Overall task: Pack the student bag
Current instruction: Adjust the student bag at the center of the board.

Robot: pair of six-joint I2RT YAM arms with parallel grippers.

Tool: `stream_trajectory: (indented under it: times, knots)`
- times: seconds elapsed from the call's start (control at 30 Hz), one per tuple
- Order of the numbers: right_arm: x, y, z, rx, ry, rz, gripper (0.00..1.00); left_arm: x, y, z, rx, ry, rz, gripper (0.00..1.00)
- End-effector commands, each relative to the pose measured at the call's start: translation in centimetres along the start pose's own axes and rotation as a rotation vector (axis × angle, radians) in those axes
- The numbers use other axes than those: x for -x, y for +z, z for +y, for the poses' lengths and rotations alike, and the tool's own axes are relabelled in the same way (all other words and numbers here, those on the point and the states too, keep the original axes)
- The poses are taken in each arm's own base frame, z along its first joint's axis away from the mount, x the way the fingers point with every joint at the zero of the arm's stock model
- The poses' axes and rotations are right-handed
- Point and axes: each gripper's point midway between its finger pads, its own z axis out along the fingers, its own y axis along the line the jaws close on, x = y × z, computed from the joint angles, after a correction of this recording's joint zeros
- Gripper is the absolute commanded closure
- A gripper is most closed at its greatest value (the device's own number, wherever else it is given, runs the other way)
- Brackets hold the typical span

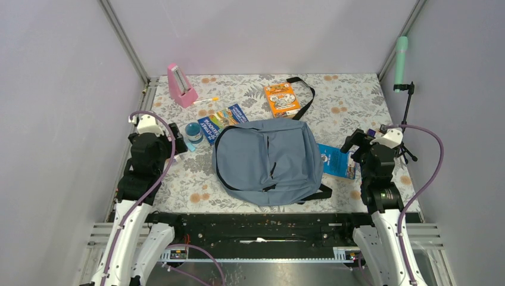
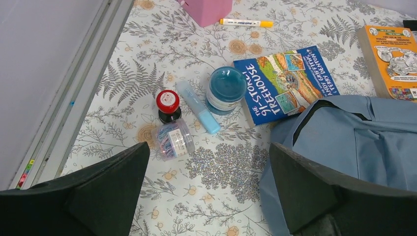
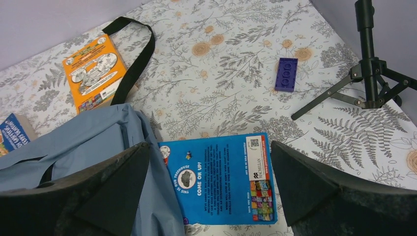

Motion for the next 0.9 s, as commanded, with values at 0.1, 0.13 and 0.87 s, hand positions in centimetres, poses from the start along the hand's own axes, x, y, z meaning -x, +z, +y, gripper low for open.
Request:
stream_trajectory:
  times: [0.1,0.13,0.87]
  knots:
    - [1.0,-0.5,1.5,0.079,0.02,-0.026,0.0,0.6,1.5,-2.2,-0.076,-0.008,0.06,0.01]
    - [0.9,-0.6,1.7,0.087,0.018,-0.019,0.0,0.4,1.6,-2.9,-0.114,0.004,0.077,0.01]
    - [-11.5,-3.5,6.1,0.243,0.227,0.586,0.12,-7.7,2.7,-13.8,-0.549,0.007,0.505,0.01]
